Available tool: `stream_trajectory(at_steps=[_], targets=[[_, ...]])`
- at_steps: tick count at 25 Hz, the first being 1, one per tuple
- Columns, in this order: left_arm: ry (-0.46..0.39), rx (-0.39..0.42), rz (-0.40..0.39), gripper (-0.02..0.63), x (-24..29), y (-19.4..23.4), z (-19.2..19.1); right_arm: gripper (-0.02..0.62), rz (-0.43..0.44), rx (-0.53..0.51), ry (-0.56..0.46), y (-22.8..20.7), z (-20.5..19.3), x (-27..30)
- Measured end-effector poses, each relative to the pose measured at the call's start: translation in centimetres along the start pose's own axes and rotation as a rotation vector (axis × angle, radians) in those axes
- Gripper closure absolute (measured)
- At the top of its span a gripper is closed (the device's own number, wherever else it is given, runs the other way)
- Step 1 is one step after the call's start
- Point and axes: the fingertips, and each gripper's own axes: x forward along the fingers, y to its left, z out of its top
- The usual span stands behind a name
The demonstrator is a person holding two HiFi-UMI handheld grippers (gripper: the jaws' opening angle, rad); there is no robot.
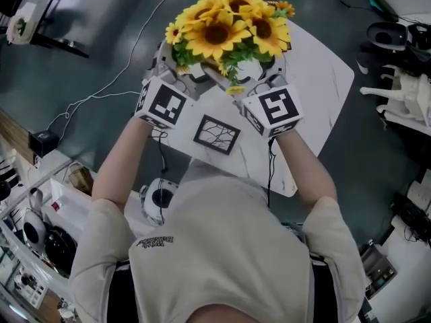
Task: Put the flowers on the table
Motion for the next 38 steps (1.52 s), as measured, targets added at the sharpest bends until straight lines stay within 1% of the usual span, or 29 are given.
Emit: stream_trajectory(at_steps=[3,7,12,15,19,23,27,32,38], targets=[[-0.016,-0.037,-0.027,0.126,1.7,0.4,-3.1,0.089,-0.027,-0.003,0.017,-1.1,-2.7,1.9],[-0.025,-0.054,-0.066,0.126,4.3,0.3,-6.8,0.089,-0.058,0.003,0.068,-2.7,-6.7,3.9],[0.014,-0.069,-0.104,0.126,7.4,-0.5,-11.9,0.089,-0.078,0.037,0.121,-4.6,-11.8,5.8],[0.029,-0.082,-0.128,0.126,8.5,-1.0,-14.5,0.089,-0.086,0.056,0.141,-5.0,-14.5,6.8],[0.046,-0.099,-0.144,0.126,9.5,-1.6,-17.3,0.089,-0.083,0.075,0.148,-5.3,-17.3,7.8],[0.078,-0.099,-0.156,0.126,10.6,-2.2,-19.9,0.089,-0.088,0.083,0.163,-5.8,-19.9,8.7],[0.104,-0.101,-0.17,0.126,11.5,-2.7,-21.7,0.089,-0.096,0.084,0.18,-6.1,-21.8,9.3],[0.14,-0.094,-0.17,0.126,12.5,-3.2,-23.0,0.089,-0.102,0.06,0.207,-6.7,-23.1,9.4],[0.181,-0.085,-0.174,0.126,13.2,-3.6,-24.5,0.089,-0.102,0.065,0.227,-7.0,-24.7,9.8]])
